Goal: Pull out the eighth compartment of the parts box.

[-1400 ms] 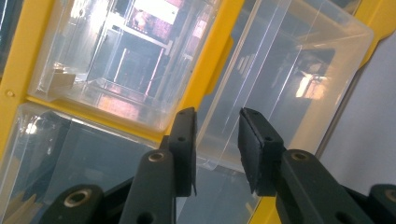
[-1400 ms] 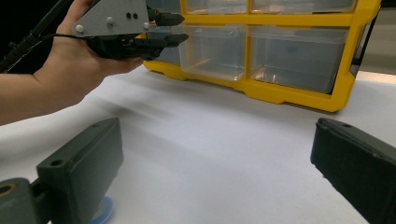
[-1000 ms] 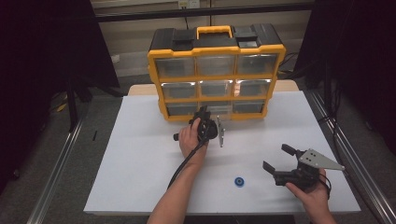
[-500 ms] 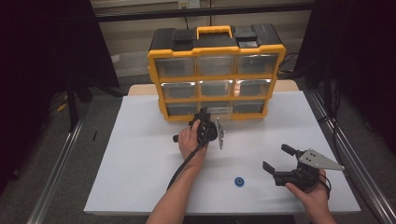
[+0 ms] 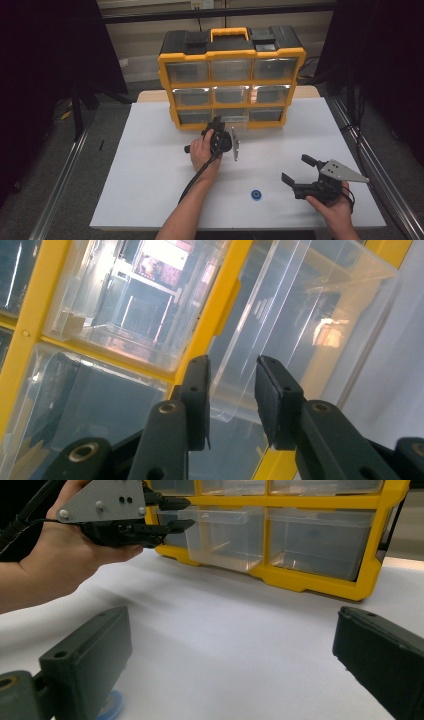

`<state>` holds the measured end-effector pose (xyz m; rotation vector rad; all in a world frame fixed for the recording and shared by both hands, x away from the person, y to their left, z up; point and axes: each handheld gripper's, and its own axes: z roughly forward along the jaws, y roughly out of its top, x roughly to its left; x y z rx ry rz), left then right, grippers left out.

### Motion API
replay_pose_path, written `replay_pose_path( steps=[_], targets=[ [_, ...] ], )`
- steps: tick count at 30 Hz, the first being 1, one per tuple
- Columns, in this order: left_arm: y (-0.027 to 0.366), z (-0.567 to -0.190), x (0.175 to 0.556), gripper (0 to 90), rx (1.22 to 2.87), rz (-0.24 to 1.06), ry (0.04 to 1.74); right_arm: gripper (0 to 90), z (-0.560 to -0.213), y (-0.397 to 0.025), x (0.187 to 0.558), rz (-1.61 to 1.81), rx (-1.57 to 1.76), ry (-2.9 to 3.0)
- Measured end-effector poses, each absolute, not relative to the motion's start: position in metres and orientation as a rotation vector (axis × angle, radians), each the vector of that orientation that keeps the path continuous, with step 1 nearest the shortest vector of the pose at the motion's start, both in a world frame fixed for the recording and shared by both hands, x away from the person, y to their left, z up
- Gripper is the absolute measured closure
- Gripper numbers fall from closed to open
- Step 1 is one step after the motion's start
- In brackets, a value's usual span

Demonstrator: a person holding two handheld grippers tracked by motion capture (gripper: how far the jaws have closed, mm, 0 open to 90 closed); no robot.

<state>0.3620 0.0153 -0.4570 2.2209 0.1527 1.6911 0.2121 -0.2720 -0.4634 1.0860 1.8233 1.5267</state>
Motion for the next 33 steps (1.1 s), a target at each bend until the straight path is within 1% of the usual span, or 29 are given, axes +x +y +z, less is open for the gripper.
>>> replay_pose_path(
  steps=[3,4,5,14,15,17,19,20,30,32,33],
  targets=[
    [0.0156,-0.4573,0.3618,67.7,2.220,1.689,0.156,2.0,-0.4634,-0.2720,0.2122,1.525,1.086,1.820],
    [0.0143,-0.4615,0.3632,67.7,2.163,1.650,0.180,2.0,-0.4635,-0.2721,0.2123,1.525,1.085,1.823],
    [0.0138,-0.4632,0.3636,67.7,2.145,1.636,0.185,2.0,-0.4635,-0.2721,0.2122,1.525,1.083,1.825],
    [0.0146,-0.4643,0.3621,67.7,2.138,1.638,0.193,2.0,-0.4635,-0.2721,0.2121,1.525,1.082,1.825],
    [0.0151,-0.4626,0.3613,67.7,2.161,1.655,0.184,2.0,-0.4635,-0.2718,0.2121,1.525,1.084,1.822],
    [0.0148,-0.4643,0.3618,67.7,2.136,1.635,0.189,2.0,-0.4635,-0.2718,0.2121,1.524,1.084,1.823],
    [0.0156,-0.4622,0.3605,67.7,2.166,1.660,0.175,2.0,-0.4634,-0.2718,0.2120,1.524,1.084,1.820],
    [0.0147,-0.4651,0.3615,67.7,2.129,1.625,0.190,2.0,-0.4633,-0.2719,0.2119,1.525,1.085,1.820],
    [0.0153,-0.4640,0.3601,67.8,2.139,1.632,0.183,2.0,-0.4632,-0.2718,0.2118,1.527,1.086,1.820],
    [0.0166,-0.4609,0.3587,67.7,2.179,1.657,0.163,2.0,-0.4633,-0.2719,0.2120,1.528,1.088,1.816],
    [0.0155,-0.4644,0.3599,67.7,2.133,1.622,0.180,2.0,-0.4633,-0.2719,0.2120,1.528,1.088,1.816]
  ],
)
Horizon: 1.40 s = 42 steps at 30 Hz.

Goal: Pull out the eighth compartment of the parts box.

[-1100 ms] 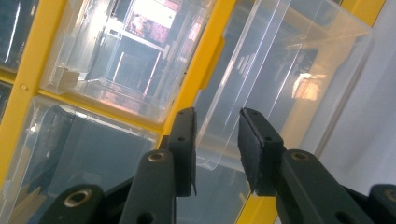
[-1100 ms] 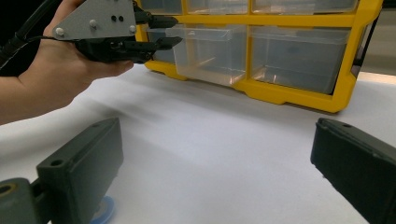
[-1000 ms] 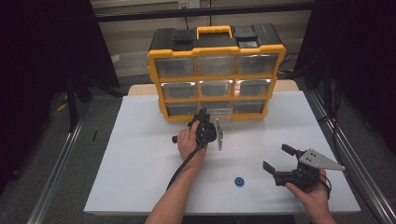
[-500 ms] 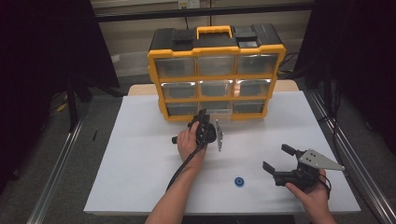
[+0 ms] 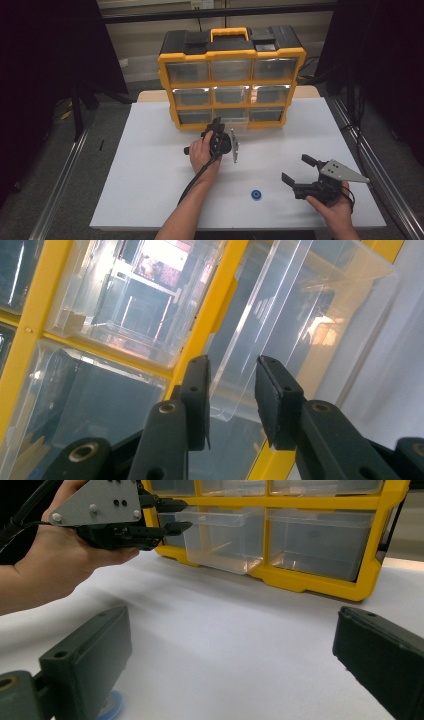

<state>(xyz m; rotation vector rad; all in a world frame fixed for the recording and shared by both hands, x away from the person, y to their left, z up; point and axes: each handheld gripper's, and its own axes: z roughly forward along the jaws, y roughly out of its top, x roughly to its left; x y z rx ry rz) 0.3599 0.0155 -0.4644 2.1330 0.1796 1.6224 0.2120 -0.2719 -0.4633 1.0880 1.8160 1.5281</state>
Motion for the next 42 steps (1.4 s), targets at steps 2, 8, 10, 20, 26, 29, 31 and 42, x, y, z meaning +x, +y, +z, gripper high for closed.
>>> replay_pose_path(
  steps=[2,8,10,20,26,29,31,42],
  targets=[
    [0.016,-0.464,0.359,67.7,2.138,1.627,0.179,2.0,-0.463,-0.272,0.212,1.528,1.087,1.816],
    [0.016,-0.464,0.358,67.8,2.136,1.633,0.182,2.0,-0.463,-0.272,0.212,1.530,1.090,1.808],
    [0.016,-0.464,0.358,67.9,2.137,1.623,0.177,1.9,-0.463,-0.273,0.212,1.534,1.090,1.805],
    [0.016,-0.463,0.356,67.9,2.152,1.642,0.170,1.8,-0.463,-0.273,0.212,1.533,1.082,1.807],
    [0.017,-0.462,0.356,67.9,2.155,1.641,0.171,1.8,-0.463,-0.275,0.212,1.532,1.087,1.798],
    [0.018,-0.457,0.353,67.9,2.229,1.690,0.145,1.8,-0.463,-0.277,0.212,1.536,1.099,1.794],
    [0.018,-0.457,0.353,67.9,2.220,1.685,0.140,1.8,-0.463,-0.279,0.213,1.533,1.097,1.794],
    [0.017,-0.462,0.353,67.9,2.146,1.621,0.175,1.8,-0.463,-0.282,0.213,1.537,1.112,1.787]
  ],
)
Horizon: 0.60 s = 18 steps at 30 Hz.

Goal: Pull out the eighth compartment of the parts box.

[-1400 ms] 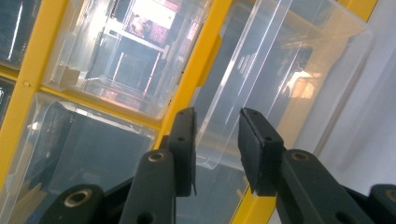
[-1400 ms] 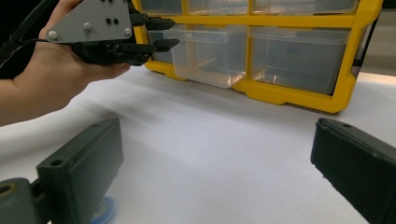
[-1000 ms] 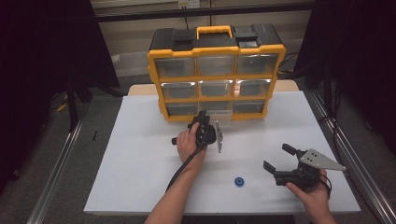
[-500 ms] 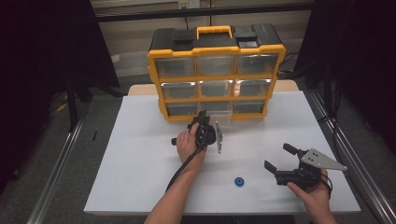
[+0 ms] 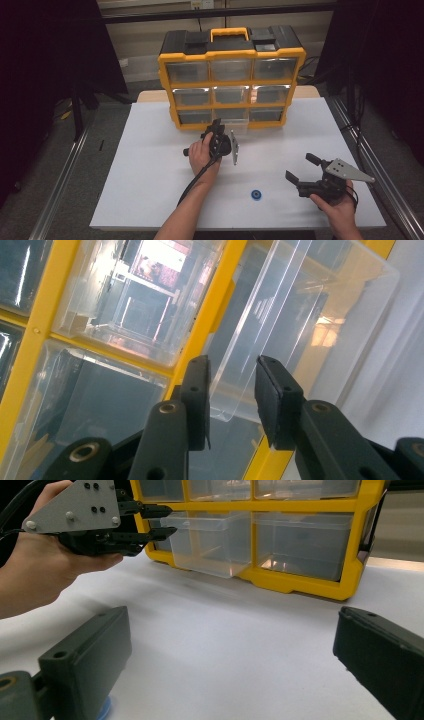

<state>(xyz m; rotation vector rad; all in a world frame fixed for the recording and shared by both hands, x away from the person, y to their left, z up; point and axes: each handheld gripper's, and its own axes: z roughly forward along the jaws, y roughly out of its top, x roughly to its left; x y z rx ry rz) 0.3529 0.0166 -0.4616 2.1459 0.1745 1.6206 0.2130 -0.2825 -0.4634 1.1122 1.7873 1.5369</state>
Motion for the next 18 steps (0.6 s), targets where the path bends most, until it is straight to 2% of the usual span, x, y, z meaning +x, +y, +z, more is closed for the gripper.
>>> replay_pose_path(
  steps=[2,3,4,5,18],
  targets=[
    [0.0167,-0.4609,0.3518,67.9,2.154,1.635,0.176,1.8,-0.4634,-0.2835,0.2133,1.538,1.111,1.787],
    [0.0182,-0.4559,0.3497,67.9,2.225,1.683,0.148,1.8,-0.4636,-0.2839,0.2135,1.533,1.112,1.782],
    [0.0184,-0.4561,0.3499,67.9,2.224,1.675,0.143,1.8,-0.4636,-0.2841,0.2134,1.532,1.117,1.778],
    [0.0167,-0.4614,0.3519,67.9,2.146,1.627,0.171,1.8,-0.4636,-0.2845,0.2135,1.531,1.115,1.777],
    [0.0159,-0.4625,0.3499,67.7,2.143,1.618,0.196,1.5,-0.4635,-0.2863,0.2130,1.517,1.111,1.774]
  ],
)
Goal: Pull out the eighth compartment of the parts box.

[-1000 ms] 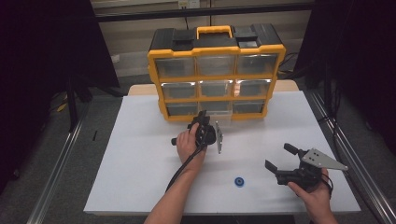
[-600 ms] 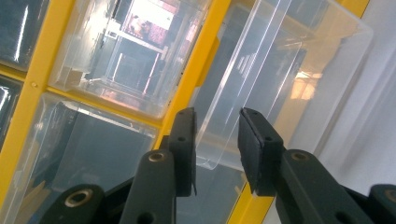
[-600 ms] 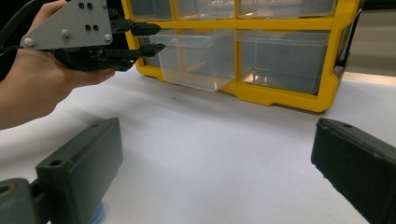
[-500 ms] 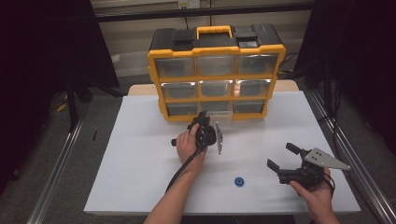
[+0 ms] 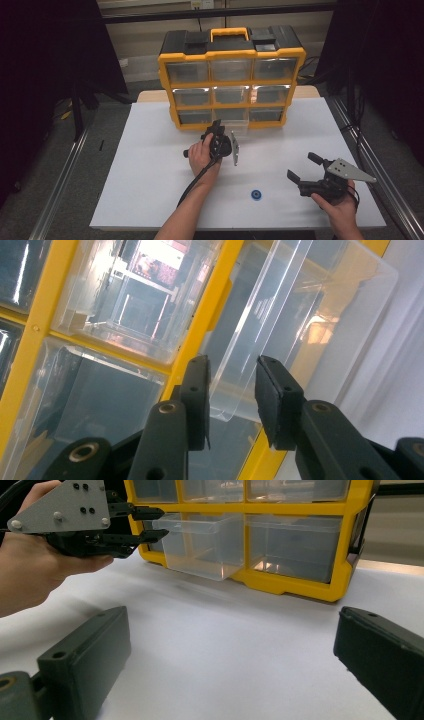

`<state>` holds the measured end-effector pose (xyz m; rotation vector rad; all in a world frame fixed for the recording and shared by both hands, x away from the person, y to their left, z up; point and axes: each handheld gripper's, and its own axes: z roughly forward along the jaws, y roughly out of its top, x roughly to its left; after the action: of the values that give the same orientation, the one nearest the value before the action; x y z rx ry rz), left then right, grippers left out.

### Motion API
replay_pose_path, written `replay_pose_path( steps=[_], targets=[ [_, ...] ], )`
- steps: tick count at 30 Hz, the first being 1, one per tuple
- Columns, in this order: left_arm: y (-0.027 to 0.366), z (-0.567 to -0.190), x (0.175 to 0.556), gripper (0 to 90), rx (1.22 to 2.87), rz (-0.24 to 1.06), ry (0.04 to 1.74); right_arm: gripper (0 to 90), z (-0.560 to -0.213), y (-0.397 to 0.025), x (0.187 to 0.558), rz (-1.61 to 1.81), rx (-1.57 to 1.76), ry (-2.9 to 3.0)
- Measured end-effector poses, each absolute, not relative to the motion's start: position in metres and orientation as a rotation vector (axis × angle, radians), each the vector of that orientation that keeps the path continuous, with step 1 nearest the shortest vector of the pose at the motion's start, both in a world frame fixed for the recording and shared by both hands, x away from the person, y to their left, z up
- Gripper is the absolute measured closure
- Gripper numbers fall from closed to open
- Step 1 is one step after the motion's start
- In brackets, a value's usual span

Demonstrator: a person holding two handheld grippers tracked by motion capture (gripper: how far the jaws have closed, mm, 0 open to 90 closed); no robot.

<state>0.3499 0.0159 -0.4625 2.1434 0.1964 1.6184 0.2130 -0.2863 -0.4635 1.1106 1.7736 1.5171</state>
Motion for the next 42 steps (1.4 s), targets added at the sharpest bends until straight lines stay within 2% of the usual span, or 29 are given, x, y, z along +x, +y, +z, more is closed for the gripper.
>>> replay_pose_path(
  steps=[14,18,24,25,27,42],
  targets=[
    [0.0171,-0.4581,0.3476,67.8,2.187,1.637,0.178,1.1,-0.4636,-0.2880,0.2131,1.511,1.099,1.745],
    [0.0159,-0.4615,0.3485,67.8,2.142,1.604,0.194,1.1,-0.4634,-0.2888,0.2129,1.514,1.099,1.747],
    [0.0165,-0.4614,0.3464,67.7,2.157,1.633,0.193,1.1,-0.4632,-0.2891,0.2131,1.520,1.104,1.734],
    [0.0145,-0.4663,0.3484,67.7,2.084,1.591,0.220,1.1,-0.4631,-0.2888,0.2130,1.522,1.111,1.728],
    [0.0164,-0.4616,0.3461,67.8,2.154,1.624,0.191,1.1,-0.4630,-0.2893,0.2125,1.518,1.107,1.737],
    [0.0165,-0.4626,0.3444,67.6,2.138,1.603,0.197,1.2,-0.4630,-0.2891,0.2125,1.518,1.102,1.737]
  ],
)
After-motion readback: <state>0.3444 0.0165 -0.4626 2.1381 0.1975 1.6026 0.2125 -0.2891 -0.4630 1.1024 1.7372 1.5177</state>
